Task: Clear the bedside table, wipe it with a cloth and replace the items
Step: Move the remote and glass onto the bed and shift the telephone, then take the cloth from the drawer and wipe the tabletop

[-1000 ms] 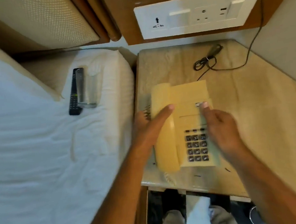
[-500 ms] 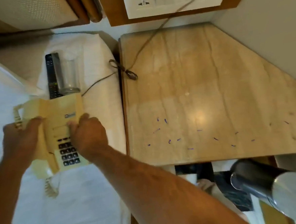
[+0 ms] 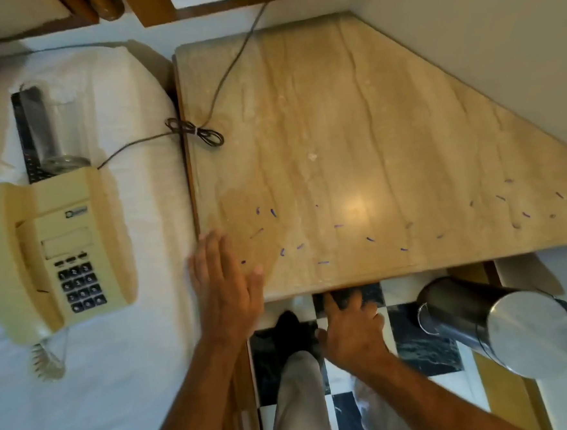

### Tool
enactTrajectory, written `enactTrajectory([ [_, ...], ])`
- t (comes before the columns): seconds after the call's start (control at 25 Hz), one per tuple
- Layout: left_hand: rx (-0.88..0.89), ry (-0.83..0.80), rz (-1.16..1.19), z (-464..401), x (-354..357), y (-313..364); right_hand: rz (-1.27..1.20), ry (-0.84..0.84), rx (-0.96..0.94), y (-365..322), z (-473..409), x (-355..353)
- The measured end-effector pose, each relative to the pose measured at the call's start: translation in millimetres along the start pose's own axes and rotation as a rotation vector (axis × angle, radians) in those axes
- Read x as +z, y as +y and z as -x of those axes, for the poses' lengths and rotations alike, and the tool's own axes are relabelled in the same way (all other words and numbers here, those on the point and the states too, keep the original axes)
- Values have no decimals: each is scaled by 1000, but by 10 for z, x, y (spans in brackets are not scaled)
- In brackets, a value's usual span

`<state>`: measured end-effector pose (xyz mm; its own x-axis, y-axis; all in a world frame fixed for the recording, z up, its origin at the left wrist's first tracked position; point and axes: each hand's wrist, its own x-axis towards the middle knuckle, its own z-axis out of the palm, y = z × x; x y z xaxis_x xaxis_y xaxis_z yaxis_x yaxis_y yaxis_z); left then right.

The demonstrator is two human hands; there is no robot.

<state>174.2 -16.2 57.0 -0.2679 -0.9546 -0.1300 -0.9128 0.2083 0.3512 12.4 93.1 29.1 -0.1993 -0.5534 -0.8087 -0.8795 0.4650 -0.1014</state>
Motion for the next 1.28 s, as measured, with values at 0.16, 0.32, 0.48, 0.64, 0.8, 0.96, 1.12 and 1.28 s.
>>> enactTrajectory([
  [0.16,27,-68,-145,-282,301,-111,101,65,-67,213,-390,105],
  [0.32,112,-64,-236,-450,441,-135,340,121,-175,240,-767,217],
  [0.48,134,-77,-233,-443,454,-215,615,164,-255,268,-824,354],
  [0.64,150,-74,-225,-456,458,-221,646,24,-294,385,-563,759],
  [0.8,146,-45,-225,-445,450,-225,321,-105,-270,546,-76,1176],
  [0.96,155,-40,-224,-436,462,-226,36,50,-167,483,383,977],
  [1.12,154,-33,-219,-434,456,-233,-127,498,-337,474,123,566],
  [1.28,164,-19,-213,-424,457,-244,192,58,-165,244,-573,410],
])
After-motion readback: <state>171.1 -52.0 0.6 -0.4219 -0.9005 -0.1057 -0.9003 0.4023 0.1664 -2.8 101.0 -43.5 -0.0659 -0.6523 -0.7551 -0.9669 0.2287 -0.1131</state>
